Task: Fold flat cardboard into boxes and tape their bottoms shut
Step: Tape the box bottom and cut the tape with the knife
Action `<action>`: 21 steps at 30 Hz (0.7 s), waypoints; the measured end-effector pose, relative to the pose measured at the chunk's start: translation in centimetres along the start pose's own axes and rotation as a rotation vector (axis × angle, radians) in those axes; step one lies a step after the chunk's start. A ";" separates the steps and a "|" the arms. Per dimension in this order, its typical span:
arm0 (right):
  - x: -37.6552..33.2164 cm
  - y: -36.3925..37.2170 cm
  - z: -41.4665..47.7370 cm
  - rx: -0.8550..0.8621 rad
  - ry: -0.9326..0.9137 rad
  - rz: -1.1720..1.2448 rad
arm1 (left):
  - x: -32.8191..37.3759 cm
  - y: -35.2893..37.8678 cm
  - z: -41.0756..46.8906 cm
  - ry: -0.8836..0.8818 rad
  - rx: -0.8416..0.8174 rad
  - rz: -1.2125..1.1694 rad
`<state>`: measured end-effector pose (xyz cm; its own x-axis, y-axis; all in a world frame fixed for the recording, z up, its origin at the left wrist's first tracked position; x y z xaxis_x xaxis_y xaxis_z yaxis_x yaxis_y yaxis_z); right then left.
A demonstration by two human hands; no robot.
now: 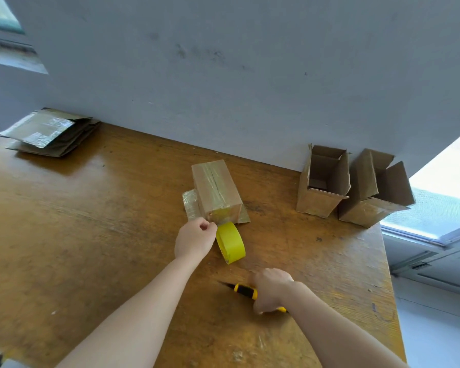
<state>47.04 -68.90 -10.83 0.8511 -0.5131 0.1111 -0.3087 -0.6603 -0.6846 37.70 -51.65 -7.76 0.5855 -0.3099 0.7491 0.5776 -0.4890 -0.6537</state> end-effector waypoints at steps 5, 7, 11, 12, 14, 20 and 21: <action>2.6 -2.9 0.3 0.187 -0.002 0.441 | -0.3 1.6 0.3 -0.227 -0.173 -0.357; 3.2 -4.1 0.2 0.297 0.007 0.586 | -0.4 2.0 0.2 -0.299 -0.180 -0.510; 2.6 -6.9 0.3 0.510 0.019 0.612 | -0.4 2.8 -0.2 -0.318 -0.177 -0.607; 2.4 -7.6 0.2 0.571 0.033 0.572 | -0.4 3.0 -0.4 -0.331 -0.164 -0.648; 1.9 -8.8 0.1 0.671 0.061 0.460 | -0.2 3.3 -0.5 -0.373 -0.130 -0.750; 1.4 -11.1 0.5 0.764 0.097 0.209 | 0.0 3.8 -0.7 -0.441 -0.048 -0.876; 1.4 -11.4 0.6 0.766 0.105 0.163 | 0.0 3.8 -0.7 -0.439 -0.040 -0.882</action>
<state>52.00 -61.80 -3.28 0.7642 -0.6449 0.0083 -0.0152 -0.0309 -0.9994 39.53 -54.07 -10.21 0.1180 0.5059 0.8545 0.8937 -0.4292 0.1307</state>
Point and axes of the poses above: each hand's wrist, its own z-axis towards the middle knuckle, its own y-axis out of the palm, x = y × z, the point moved 6 cm from there along z, towards the middle knuckle, and after that the axes turned 12 degrees about y, right-handed, at the moved point
